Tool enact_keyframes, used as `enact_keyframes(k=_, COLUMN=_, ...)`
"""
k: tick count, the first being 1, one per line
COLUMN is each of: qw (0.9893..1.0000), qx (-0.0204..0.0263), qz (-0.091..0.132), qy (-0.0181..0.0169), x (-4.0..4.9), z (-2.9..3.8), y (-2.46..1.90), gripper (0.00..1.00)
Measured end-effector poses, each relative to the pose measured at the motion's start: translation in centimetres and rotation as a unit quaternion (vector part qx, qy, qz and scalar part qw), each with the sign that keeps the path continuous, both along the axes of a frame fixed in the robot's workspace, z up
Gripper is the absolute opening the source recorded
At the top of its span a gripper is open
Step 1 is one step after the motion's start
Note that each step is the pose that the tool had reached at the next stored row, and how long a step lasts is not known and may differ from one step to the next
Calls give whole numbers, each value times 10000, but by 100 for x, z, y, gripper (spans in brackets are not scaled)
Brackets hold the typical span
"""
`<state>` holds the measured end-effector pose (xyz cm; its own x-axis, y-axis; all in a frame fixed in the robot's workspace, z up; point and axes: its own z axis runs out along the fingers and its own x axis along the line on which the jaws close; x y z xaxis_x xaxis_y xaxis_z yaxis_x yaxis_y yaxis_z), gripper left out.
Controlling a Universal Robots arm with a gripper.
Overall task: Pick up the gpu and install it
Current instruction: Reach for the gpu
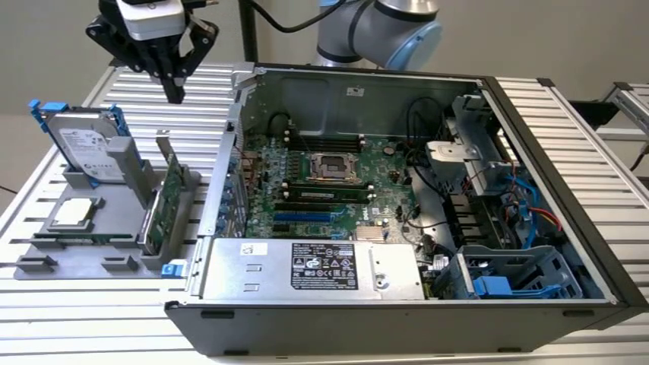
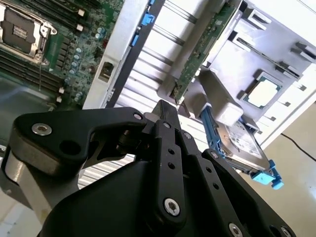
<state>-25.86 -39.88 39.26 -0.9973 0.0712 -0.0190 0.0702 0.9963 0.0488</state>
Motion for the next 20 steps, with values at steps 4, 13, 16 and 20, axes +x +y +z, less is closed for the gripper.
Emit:
enact_keyframes(k=4, qw=10000, qx=0, qz=0, qy=0, x=-64, z=0, y=0, gripper=0)
enact_keyframes(k=13, qw=10000, qx=0, qz=0, qy=0, x=-208, z=0, y=0, gripper=0)
enact_keyframes(k=16, qw=10000, qx=0, qz=0, qy=0, x=-245, z=0, y=0, gripper=0)
enact_keyframes(k=20, qw=10000, qx=0, qz=0, qy=0, x=-316, z=0, y=0, gripper=0)
